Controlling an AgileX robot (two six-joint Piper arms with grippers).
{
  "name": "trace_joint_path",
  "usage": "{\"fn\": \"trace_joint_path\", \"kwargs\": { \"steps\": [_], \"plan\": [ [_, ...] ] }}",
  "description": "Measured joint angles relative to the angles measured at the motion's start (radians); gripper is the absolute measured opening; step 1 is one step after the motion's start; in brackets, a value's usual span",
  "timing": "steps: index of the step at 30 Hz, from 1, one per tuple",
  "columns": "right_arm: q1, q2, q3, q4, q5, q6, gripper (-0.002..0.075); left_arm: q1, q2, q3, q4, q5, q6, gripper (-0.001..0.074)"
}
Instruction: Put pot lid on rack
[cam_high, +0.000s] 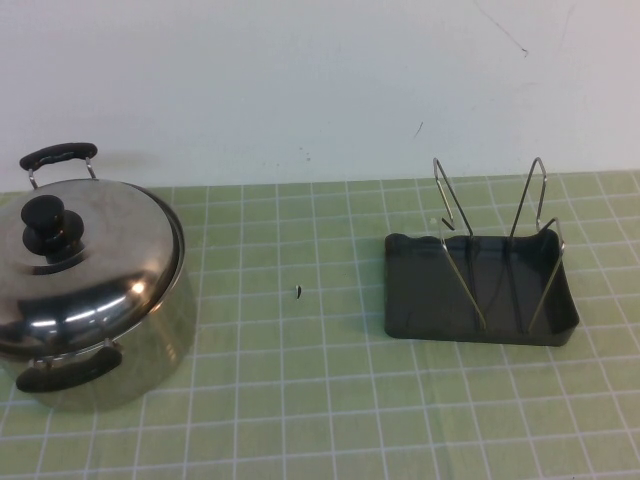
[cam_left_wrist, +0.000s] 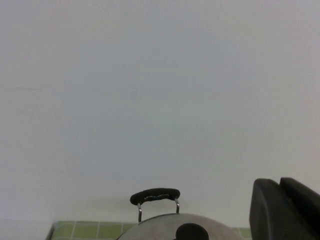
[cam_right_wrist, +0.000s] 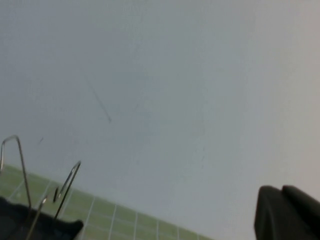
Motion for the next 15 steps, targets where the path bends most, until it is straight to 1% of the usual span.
{"fn": "trace_joint_path", "kwargs": {
  "steps": [2, 5, 11, 13, 14, 15],
  "plan": [
    [0.000, 0.032, -0.005, 0.002, 0.066, -0.009, -0.0001, 0.000, 0.087, -0.032, -0.002, -0.028, 0.000, -0.0003],
    [0.000, 0.068, 0.002, 0.004, 0.117, -0.013, -0.0001, 0.000, 0.227, -0.051, -0.007, -0.134, -0.003, -0.0003],
    [0.000, 0.079, 0.071, 0.023, 0.088, -0.014, -0.0001, 0.000, 0.475, -0.053, -0.011, -0.309, -0.037, -0.0001],
    [0.000, 0.079, 0.088, 0.042, 0.076, -0.014, -0.0001, 0.000, 0.554, -0.053, 0.004, -0.372, -0.062, 0.0031],
    [0.000, 0.079, 0.093, 0.044, 0.074, -0.014, -0.0001, 0.000, 0.590, -0.055, 0.020, -0.393, -0.075, 0.0060],
    [0.000, 0.079, 0.100, 0.049, 0.073, -0.014, -0.0001, 0.000, 0.626, -0.055, 0.043, -0.416, -0.094, 0.0111]
  ]
}}
